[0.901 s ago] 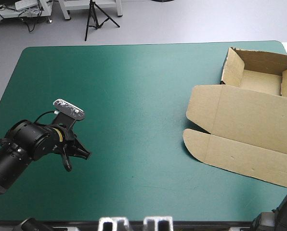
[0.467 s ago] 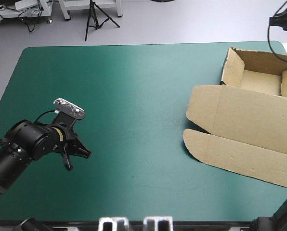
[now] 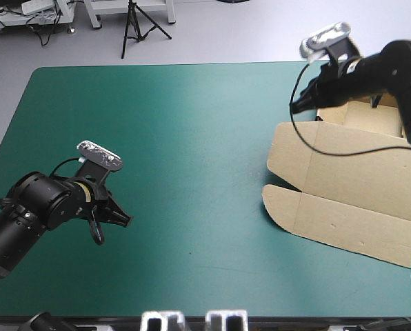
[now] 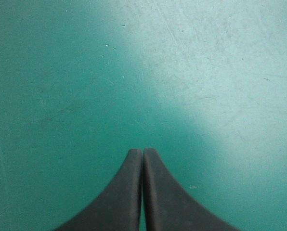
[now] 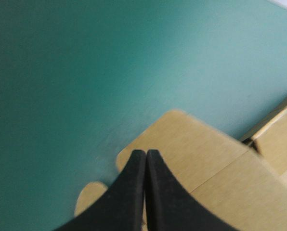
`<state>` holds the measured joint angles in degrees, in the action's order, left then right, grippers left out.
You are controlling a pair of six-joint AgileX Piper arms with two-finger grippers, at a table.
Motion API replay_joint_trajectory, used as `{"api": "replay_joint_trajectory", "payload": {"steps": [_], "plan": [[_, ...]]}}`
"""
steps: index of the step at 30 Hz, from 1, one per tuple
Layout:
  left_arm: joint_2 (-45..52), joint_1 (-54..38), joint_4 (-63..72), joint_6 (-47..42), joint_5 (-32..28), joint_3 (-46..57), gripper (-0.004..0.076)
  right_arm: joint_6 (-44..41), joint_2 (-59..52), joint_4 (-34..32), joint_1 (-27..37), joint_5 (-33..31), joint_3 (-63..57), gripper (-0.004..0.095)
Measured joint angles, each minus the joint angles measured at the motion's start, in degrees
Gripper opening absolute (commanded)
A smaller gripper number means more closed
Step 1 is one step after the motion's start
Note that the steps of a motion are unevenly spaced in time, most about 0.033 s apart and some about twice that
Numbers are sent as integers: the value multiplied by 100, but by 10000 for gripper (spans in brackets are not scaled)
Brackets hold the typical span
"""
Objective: Fold the box
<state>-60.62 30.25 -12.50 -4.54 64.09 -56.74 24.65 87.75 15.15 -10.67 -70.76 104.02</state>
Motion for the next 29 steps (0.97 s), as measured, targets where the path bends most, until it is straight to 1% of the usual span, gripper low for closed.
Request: {"api": "replay_joint_trajectory", "payload": {"steps": [3, 6, 11, 16, 21, 29], "plan": [[0, 0, 0, 0, 0, 0, -8, 0, -593, 46, -233, 0, -993, -17], [0, 0, 0, 0, 0, 4, -8, 0, -1175, 55, -262, 79, -1926, -17], [2, 0, 59, 0, -25, 109, -8, -5, -2184, -46, -262, 528, -3426, -17], [7, 0, 226, 0, -57, 271, -8, -5, -3036, -142, -262, 898, -4466, -17], [7, 0, 382, 0, -119, 332, -8, -5, -3547, -185, -262, 1058, -4988, -17], [7, 0, 432, -23, -258, 332, -8, 0, -3596, -237, -262, 1218, -5033, -17]]}}
